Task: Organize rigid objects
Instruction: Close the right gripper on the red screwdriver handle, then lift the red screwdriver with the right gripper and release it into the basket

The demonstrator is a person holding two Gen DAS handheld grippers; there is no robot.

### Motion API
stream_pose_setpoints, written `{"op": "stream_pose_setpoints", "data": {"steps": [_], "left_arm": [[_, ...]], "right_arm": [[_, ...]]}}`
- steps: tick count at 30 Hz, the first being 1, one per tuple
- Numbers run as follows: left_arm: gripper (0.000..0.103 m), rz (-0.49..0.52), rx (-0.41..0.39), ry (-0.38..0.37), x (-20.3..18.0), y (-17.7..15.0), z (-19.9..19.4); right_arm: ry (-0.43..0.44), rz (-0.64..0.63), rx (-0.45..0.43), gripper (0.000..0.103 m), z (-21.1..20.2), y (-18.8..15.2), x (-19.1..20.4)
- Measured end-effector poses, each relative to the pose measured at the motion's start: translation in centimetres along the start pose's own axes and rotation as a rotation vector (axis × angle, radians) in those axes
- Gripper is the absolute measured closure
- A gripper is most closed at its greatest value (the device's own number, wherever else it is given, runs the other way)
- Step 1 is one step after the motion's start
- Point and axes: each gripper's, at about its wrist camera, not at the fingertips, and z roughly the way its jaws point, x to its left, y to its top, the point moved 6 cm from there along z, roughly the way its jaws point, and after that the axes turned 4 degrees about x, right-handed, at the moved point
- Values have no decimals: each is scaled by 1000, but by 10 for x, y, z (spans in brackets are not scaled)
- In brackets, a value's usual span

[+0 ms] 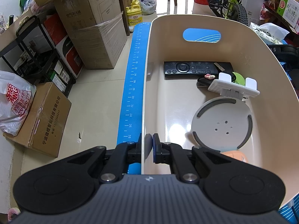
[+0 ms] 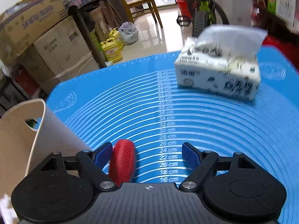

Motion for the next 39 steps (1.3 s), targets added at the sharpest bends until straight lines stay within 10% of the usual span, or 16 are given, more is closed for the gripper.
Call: {"op": "stream_pose_setpoints", "data": {"steps": [4,25,39], "left_arm": [[94,2,0,3,0,0,1],[94,2,-3,5,-2,0,1],[95,-24,5,0,-4,1,1]], "right_arm": [[138,141,44,19,7,-2,-11],[-84,-97,14,41,-10,-5,17],[46,-23,57,63,5,-15,18]]}}
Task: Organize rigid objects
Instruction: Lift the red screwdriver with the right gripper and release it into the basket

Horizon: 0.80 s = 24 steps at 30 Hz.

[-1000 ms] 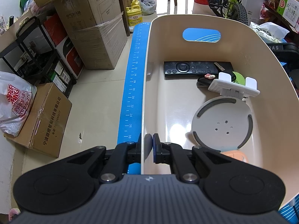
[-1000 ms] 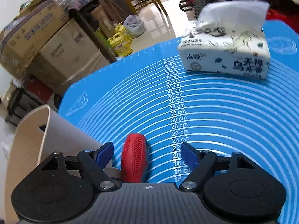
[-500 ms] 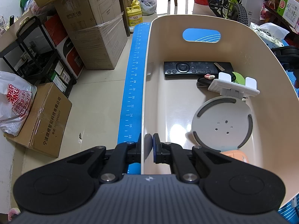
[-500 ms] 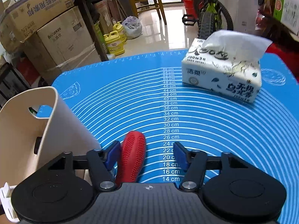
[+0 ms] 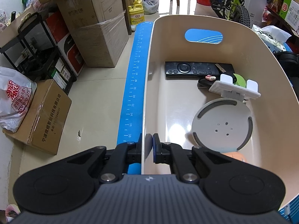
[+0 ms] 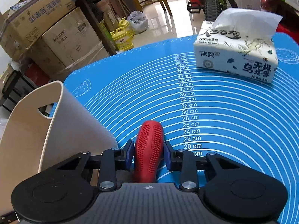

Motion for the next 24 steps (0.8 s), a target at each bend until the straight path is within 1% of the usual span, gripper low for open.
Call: {"op": "stream_pose_setpoints", "data": {"steps": [4,5,8,16,21,24], "left_arm": [[95,5,-2,2,0,-1,0],[95,6,-2,2,-1,-1,0],[95,6,-4,0,1,-1,0],[95,8,-8,3,0,0,1],[95,8,-8,2,1,-1,1],[95,8,-9,2,1,-1,1]], "right_arm": [[23,1,-2,63,-3,-3,-3],[25,-8,-15,63,-5,-4,-2],[30,-48,-68,63,-16,-8,1],[63,-130,-208,64,-63,-17,8],[48,-223,-303,64,-95,-23,15],[70,-236,-344,64,-114,-25,16]]}}
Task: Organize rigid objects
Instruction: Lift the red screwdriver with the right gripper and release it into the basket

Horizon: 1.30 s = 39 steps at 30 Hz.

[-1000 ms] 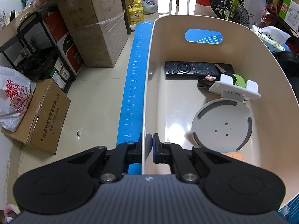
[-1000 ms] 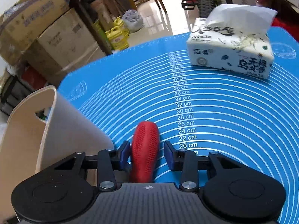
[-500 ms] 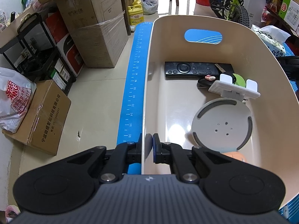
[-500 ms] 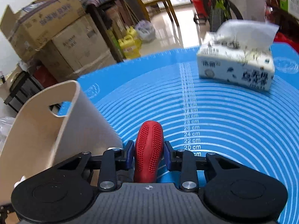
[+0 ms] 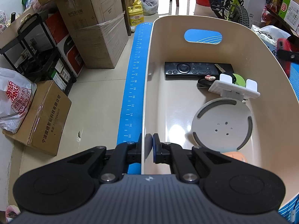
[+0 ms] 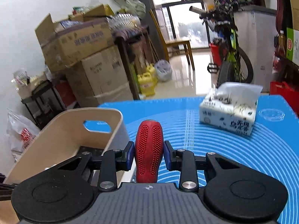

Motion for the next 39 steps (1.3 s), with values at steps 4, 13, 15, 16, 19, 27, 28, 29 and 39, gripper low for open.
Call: {"op": "stream_pose_setpoints", "data": {"steps": [4,13,15,16,19,27,28,29,39], "left_arm": [[95,-1,0,0,0,0,0],[95,-1,0,-1,0,-1,0],[95,-1,0,-1,0,-1,0],[95,0,0,-1,1,-1,0],[95,-1,0,-1,0,-1,0],[95,-5,-3,-1,1,-2,1],[94,-5,-4,0,1,-2,1],[94,-4,-4,2,0,-3,1],[94,0,-7,4,0,-4,1]], "right_arm": [[7,-36,-74,64,-25,6,3],[15,-136,-258,64,-79,37,24],[17,-158,-289,64,-91,46,31],[19,-168,-308,64,-98,52,35],[41,-195,-347,64,-116,67,49],[193,-192,-314,64,-136,89,95],[210,-195,-296,64,-132,88,102],[219,-199,-281,64,-127,85,108],[291,-195,-20,64,-55,32,150]]}}
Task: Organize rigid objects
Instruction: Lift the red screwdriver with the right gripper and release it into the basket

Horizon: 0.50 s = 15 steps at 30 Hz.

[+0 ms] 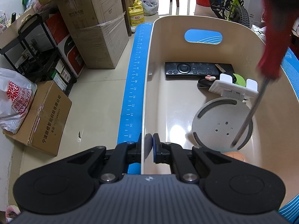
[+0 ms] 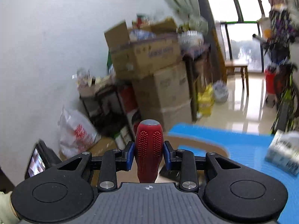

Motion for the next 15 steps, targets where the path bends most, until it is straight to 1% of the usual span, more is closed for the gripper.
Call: {"op": "stream_pose_setpoints", "data": {"steps": [4,7,11,12,13,14,15], "left_arm": [[94,2,0,1,0,0,0],[94,2,1,1,-1,0,0],[94,-4,1,1,-1,0,0],[94,-5,1,1,0,0,0],[94,-6,1,1,0,1,0],[94,-7,2,0,0,1,0],[94,-9,2,0,1,1,0]], "right_arm": [[9,81,115,63,33,-18,-6],[-7,109,136,63,47,-23,-11],[-59,126,200,62,70,-26,-21],[-52,123,206,62,72,-27,-22],[-54,116,215,58,73,-28,-21],[-63,107,220,52,74,-28,-20],[-72,89,222,49,73,-30,-18]]}}
